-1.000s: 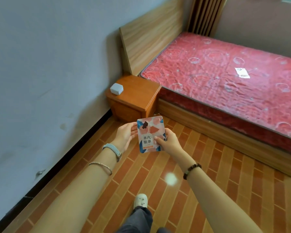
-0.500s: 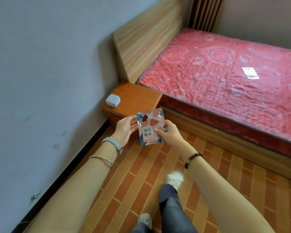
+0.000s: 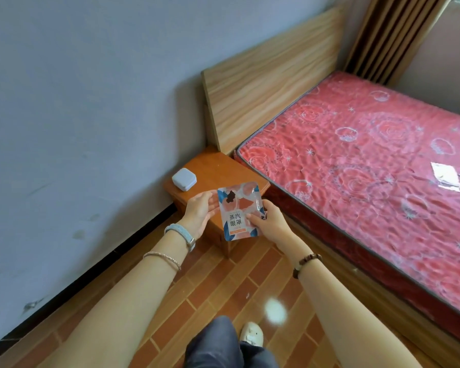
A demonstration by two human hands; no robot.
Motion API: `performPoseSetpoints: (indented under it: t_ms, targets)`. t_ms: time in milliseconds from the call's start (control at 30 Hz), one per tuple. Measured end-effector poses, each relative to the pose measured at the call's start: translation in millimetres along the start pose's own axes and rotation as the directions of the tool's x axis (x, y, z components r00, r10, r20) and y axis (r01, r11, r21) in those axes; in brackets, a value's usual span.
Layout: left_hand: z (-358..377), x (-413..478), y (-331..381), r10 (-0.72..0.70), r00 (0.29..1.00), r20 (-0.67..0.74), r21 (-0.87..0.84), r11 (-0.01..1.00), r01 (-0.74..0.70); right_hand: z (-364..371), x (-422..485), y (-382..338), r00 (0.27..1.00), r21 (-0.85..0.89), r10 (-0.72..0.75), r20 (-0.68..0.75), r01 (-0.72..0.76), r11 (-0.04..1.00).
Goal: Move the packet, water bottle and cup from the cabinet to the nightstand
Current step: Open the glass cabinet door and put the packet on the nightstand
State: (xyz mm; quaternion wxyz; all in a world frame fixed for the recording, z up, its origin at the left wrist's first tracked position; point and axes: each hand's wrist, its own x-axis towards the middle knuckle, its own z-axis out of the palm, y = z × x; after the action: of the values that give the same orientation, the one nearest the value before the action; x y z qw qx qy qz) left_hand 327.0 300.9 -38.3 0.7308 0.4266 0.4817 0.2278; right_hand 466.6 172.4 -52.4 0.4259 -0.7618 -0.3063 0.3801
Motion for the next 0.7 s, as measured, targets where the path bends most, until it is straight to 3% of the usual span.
performPoseSetpoints:
  t_ms: [700]
  targets:
    - [38, 201, 52, -0.065, 0.996, -0.055, -0.034, 0.997, 0.064, -33, 222, -28, 0.991, -0.108, 0.006, 0.134, 0.008, 0.994]
